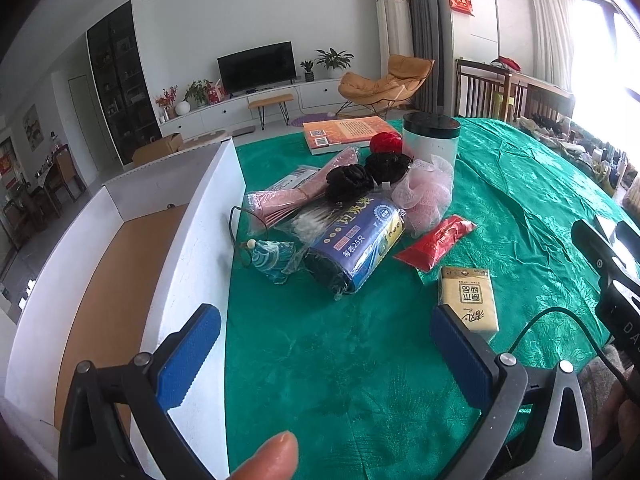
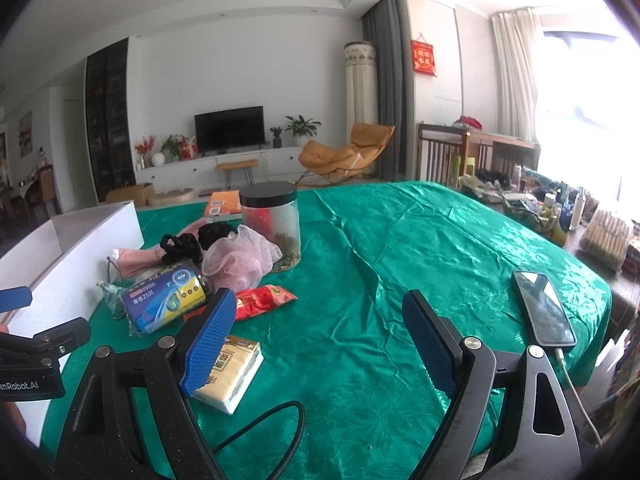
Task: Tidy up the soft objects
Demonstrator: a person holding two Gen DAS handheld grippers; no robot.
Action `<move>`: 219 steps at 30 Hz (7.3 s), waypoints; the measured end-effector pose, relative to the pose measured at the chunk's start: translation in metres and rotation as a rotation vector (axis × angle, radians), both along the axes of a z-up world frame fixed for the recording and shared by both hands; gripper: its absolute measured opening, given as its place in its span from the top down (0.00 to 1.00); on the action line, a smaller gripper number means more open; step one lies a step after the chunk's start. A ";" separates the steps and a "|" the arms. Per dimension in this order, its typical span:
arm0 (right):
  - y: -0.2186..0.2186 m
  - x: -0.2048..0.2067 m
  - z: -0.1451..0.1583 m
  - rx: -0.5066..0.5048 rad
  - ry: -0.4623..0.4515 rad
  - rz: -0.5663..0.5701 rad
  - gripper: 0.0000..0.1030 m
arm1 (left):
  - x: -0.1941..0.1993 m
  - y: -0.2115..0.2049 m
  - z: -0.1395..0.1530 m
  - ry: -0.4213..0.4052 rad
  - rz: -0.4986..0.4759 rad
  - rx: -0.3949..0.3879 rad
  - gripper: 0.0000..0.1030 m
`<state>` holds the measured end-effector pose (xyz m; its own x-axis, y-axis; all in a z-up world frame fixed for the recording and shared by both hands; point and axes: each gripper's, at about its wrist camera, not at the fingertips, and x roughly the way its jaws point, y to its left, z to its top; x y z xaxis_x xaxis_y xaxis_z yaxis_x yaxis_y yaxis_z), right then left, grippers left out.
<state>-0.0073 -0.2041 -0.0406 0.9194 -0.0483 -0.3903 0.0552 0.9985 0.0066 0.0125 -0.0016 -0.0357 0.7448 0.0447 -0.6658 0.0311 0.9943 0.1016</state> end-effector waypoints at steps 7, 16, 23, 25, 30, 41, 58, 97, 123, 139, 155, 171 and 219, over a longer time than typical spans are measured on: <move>0.001 0.000 -0.001 0.003 0.002 0.001 0.15 | 0.004 0.011 -0.003 0.067 -0.009 -0.112 0.00; -0.018 0.006 -0.005 0.121 0.038 -0.022 0.15 | 0.003 0.016 -0.004 0.083 -0.014 -0.151 0.00; -0.045 0.020 -0.020 0.300 0.143 -0.018 0.15 | 0.005 0.019 -0.021 0.116 -0.007 -0.136 0.00; -0.037 0.027 -0.024 0.296 0.197 0.036 0.15 | 0.004 0.019 -0.023 0.124 -0.009 -0.136 0.00; 0.006 0.053 -0.045 0.239 0.421 0.347 0.15 | -0.001 0.019 -0.017 0.104 -0.016 -0.135 0.00; -0.076 0.106 -0.043 0.254 0.331 -0.070 0.16 | 0.012 -0.012 -0.031 0.151 -0.071 -0.075 0.00; -0.039 0.139 -0.069 0.024 0.564 0.020 0.16 | 0.090 -0.016 -0.094 0.300 -0.023 -0.098 0.00; -0.032 0.130 -0.080 0.017 0.583 -0.016 0.13 | 0.120 -0.006 -0.095 0.223 0.000 -0.106 0.00; -0.037 0.130 -0.079 0.069 0.581 0.028 0.11 | 0.120 -0.006 -0.096 0.222 0.000 -0.105 0.00; -0.087 0.158 -0.068 0.143 0.478 -0.148 0.13 | 0.120 -0.004 -0.095 0.222 0.002 -0.106 0.00; -0.046 0.139 -0.080 0.032 0.522 -0.083 0.12 | 0.120 -0.005 -0.096 0.221 0.002 -0.105 0.00; -0.047 0.138 -0.079 0.031 0.522 -0.083 0.12 | 0.120 -0.005 -0.096 0.221 0.002 -0.105 0.00; -0.046 0.137 -0.079 0.031 0.521 -0.082 0.12 | 0.119 -0.005 -0.096 0.221 0.002 -0.104 0.00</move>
<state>0.1300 -0.2503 -0.1194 0.5969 -0.0935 -0.7969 0.1371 0.9905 -0.0135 0.1320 -0.0069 -0.1316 0.5808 -0.0311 -0.8135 0.0388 0.9992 -0.0105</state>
